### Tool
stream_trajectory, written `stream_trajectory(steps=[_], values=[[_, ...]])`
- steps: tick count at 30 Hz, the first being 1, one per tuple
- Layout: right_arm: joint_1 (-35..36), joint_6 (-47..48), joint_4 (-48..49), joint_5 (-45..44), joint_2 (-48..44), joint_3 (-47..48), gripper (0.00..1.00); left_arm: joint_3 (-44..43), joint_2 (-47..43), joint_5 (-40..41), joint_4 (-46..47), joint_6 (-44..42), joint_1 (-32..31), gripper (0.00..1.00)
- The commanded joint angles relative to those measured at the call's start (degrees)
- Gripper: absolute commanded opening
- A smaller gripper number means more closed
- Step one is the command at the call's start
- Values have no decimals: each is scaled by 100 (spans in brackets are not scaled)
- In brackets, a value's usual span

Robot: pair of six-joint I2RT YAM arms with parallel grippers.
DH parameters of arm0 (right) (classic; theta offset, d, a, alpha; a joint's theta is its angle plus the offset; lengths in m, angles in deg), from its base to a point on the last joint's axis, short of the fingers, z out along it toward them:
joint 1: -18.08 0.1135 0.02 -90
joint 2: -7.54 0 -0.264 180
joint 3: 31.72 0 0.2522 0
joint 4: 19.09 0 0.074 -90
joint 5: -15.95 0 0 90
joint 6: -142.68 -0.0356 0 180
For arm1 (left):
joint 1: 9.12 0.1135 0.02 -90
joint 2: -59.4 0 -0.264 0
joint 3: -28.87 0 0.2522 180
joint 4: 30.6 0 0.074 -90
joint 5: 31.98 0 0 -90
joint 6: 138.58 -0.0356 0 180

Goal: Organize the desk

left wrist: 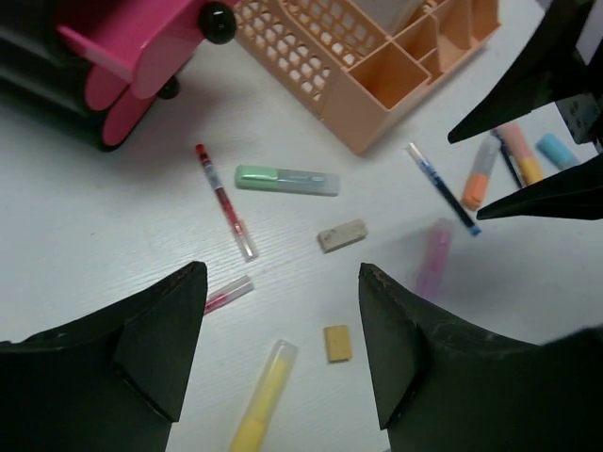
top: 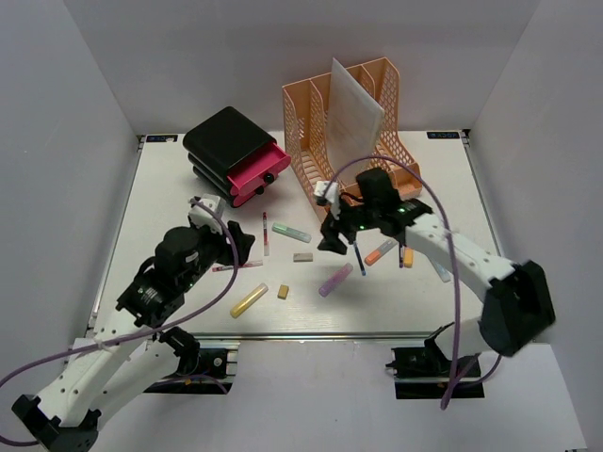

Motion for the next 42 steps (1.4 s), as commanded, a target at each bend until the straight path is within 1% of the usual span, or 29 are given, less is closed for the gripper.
stream_trajectory(steps=[1, 3, 4, 7, 10, 15, 24, 33, 36, 38, 39, 41, 42], values=[[284, 98, -132, -966, 806, 682, 73, 259, -377, 545, -62, -311, 29, 75], [530, 28, -106, -1133, 1159, 981, 75, 286, -624, 763, -18, -320, 29, 77], [548, 10, -88, -1265, 1483, 1208, 76, 321, -694, 861, -1, -338, 29, 77], [636, 53, 61, -1564, 2020, 1552, 77, 383, -923, 1107, 8, -329, 29, 79], [724, 150, 245, -1732, 2513, 1737, 79, 435, -1046, 1222, 34, -391, 29, 79], [856, 28, 219, -1916, 3304, 2256, 79, 435, -1099, 1240, 17, -417, 29, 80], [909, -245, 378, -2259, 3963, 2722, 79, 435, -1108, 1257, 8, -426, 29, 80], [935, -245, 509, -2303, 4272, 2766, 78, 453, -1108, 1354, -10, -408, 29, 81], [952, -236, 518, -2286, 4334, 2758, 76, 462, -1108, 1389, -9, -408, 29, 81], [935, -245, 510, -2251, 4316, 2731, 70, 462, -1099, 1389, -10, -408, 29, 81], [917, -228, 509, -2242, 4299, 2688, 65, 470, -1099, 1415, -10, -408, 29, 81], [935, -236, 510, -2233, 4290, 2652, 59, 470, -1099, 1433, -10, -400, 29, 81], [935, -236, 501, -2242, 4281, 2600, 51, 470, -1099, 1442, -10, -400, 29, 81]])
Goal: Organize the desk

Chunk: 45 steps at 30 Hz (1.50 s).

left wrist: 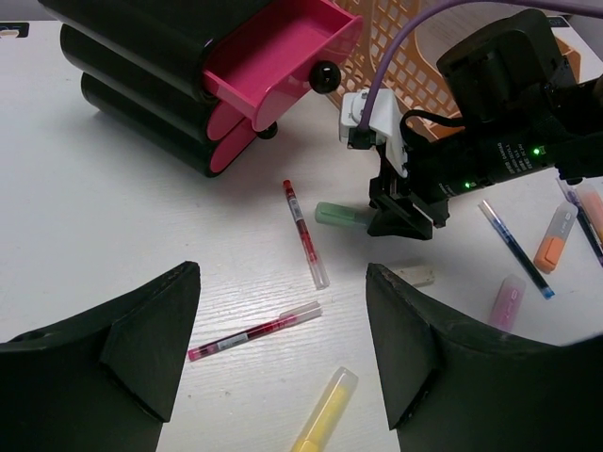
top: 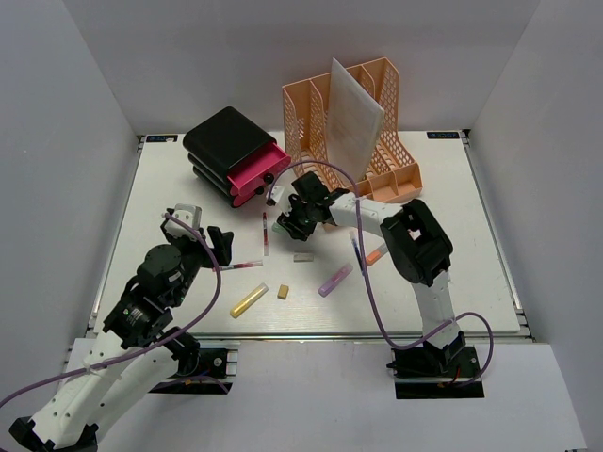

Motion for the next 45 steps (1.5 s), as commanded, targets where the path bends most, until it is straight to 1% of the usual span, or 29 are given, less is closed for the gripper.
stream_trajectory(steps=[1, 2, 3, 6, 9, 10, 11, 15, 16, 18, 19, 21, 23, 27, 30, 32, 33, 38, 45], values=[[32, 0, 77, -25, -18, 40, 46, 51, -17, 102, 47, -17, 29, 81], [23, 0, 77, -52, -27, 23, 41, 51, -9, 111, 47, -17, 29, 81], [32, 8, 42, -78, -27, 22, 33, 51, -8, 119, 47, -17, 29, 81], [23, 17, -64, -69, -141, 154, 20, 60, -8, 120, 56, -26, 29, 81], [-3, 9, -300, 97, -430, 356, 13, 68, -8, 128, 56, -26, 29, 81], [6, 9, -528, 159, -527, 426, 11, 68, -17, 120, 65, -26, 29, 81], [-3, 35, -643, 368, -772, 557, 8, 77, -17, 111, 65, -17, 29, 81], [23, 324, -1293, 1072, -1476, 778, 4, 86, -35, 76, 91, -17, 29, 81], [32, 412, -1573, 1221, -1721, 839, 4, 86, -35, 76, 91, -8, 29, 81], [137, 623, -1803, 1301, -1872, 1102, 3, 103, -52, 58, 100, -8, 29, 80], [33, 719, -1926, 1276, -1986, 1190, 3, 104, -52, 58, 100, 0, 29, 80], [41, 1009, -2138, 1179, -2048, 1489, 3, 112, -53, 58, 109, 9, 29, 80], [84, 1299, -2156, 829, -2040, 1683, 3, 121, -70, 67, 118, 1, -24, 80], [243, 2159, -2103, -84, -1593, 2535, 4, 130, -26, 181, 91, 18, -77, 80], [331, 2582, -1805, -463, -1303, 2948, 5, 139, 18, 199, 100, 27, -77, 80], [375, 2767, -1533, -596, -1223, 2993, 5, 147, 35, 234, 100, 27, -77, 80], [392, 2907, -1236, -719, -1170, 2993, 6, 147, 53, 251, 91, 36, -77, 80], [419, 3487, -400, -1009, -898, 2984, 6, 130, 185, 269, 65, 44, -77, 80], [419, 4016, 111, -1053, -581, 2800, 9, 112, 132, 243, 65, 53, -77, 80]])
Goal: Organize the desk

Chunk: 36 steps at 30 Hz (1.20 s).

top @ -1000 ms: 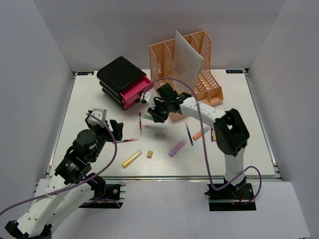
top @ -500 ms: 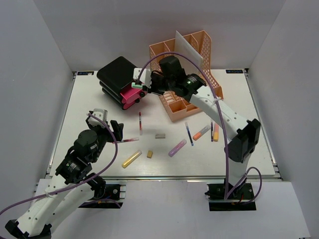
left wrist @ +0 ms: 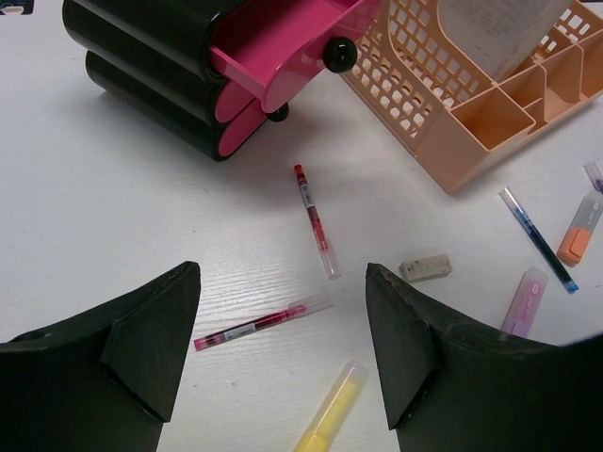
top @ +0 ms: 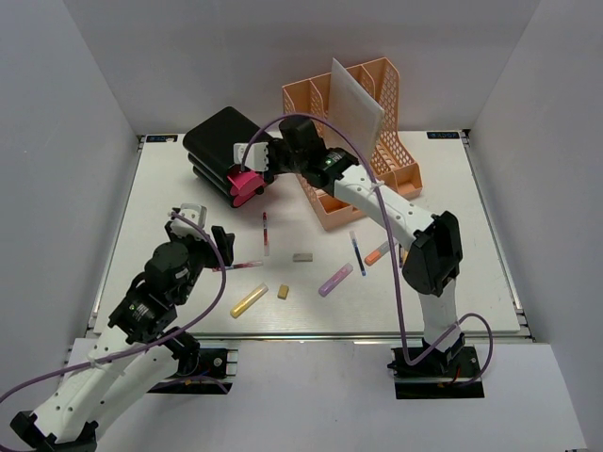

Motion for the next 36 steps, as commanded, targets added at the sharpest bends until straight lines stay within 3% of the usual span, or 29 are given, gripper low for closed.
stream_trajectory(steps=[1, 16, 20, 21, 24, 27, 33, 36], values=[[8, 504, 810, -153, 79, -67, 9, 16, -101, 59, 74, 31, -27, 80], [96, 1479, 944, -109, 703, 134, 13, 34, -365, -73, 135, 14, -27, 80], [105, 1664, 979, -180, 739, 107, 21, 43, -418, -64, 135, 14, -27, 80], [113, 1725, 935, -180, 739, 107, 31, 43, -418, -64, 144, 23, -27, 80], [122, 1778, 856, -197, 730, 90, 46, 42, -427, -82, 144, 23, -27, 80], [105, 1840, 812, -206, 660, 2, 53, 51, -418, -117, 162, 5, 26, 80], [122, 1612, 969, -162, 284, -139, 54, 69, -453, -134, 197, 5, 26, 80], [105, 998, 1207, -162, -208, -165, 52, 113, -471, -353, 372, -13, 26, 69]])
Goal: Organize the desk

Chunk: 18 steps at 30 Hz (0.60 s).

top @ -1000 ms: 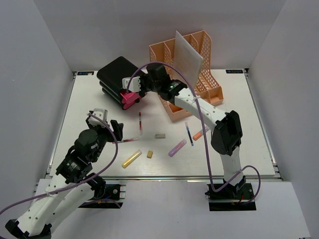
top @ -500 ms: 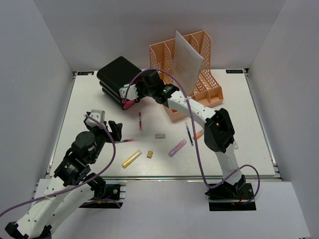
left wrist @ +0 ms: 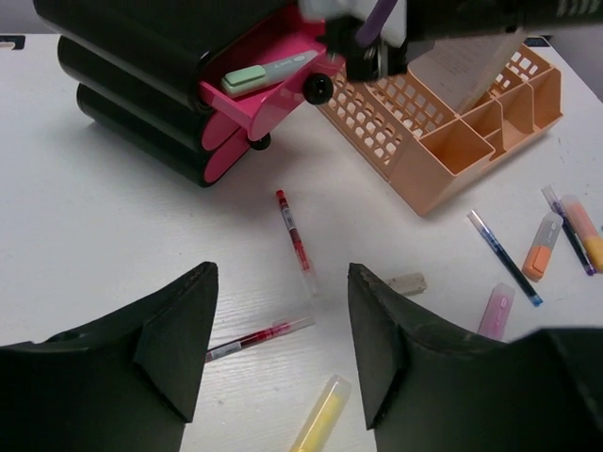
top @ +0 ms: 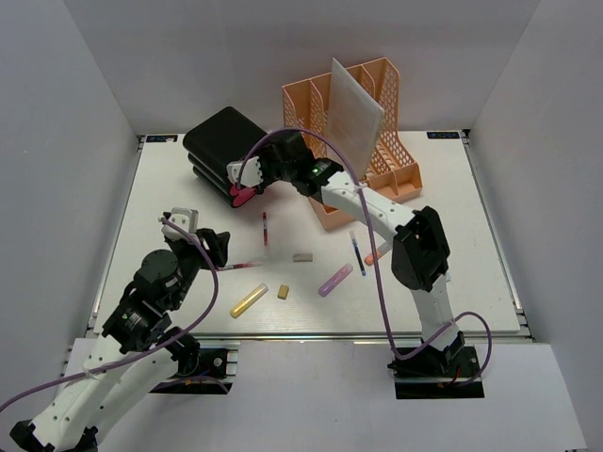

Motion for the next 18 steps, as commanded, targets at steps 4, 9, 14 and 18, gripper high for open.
stream_trajectory(steps=[4, 9, 14, 18], values=[[-199, -2544, -30, 52, -1695, -223, 46, -103, 388, -993, 386, 97, 22, 57], [-613, -4129, -620, 1026, -3345, -1866, 38, -473, 1338, -2452, 448, 291, -40, 62], [-1254, -5616, -840, 2099, -4385, -3177, 36, -825, 2287, -3456, 509, 598, -101, 73], [-1773, -6391, -885, 2652, -5097, -4212, 42, -948, 2929, -3712, 553, 844, -276, 73]])
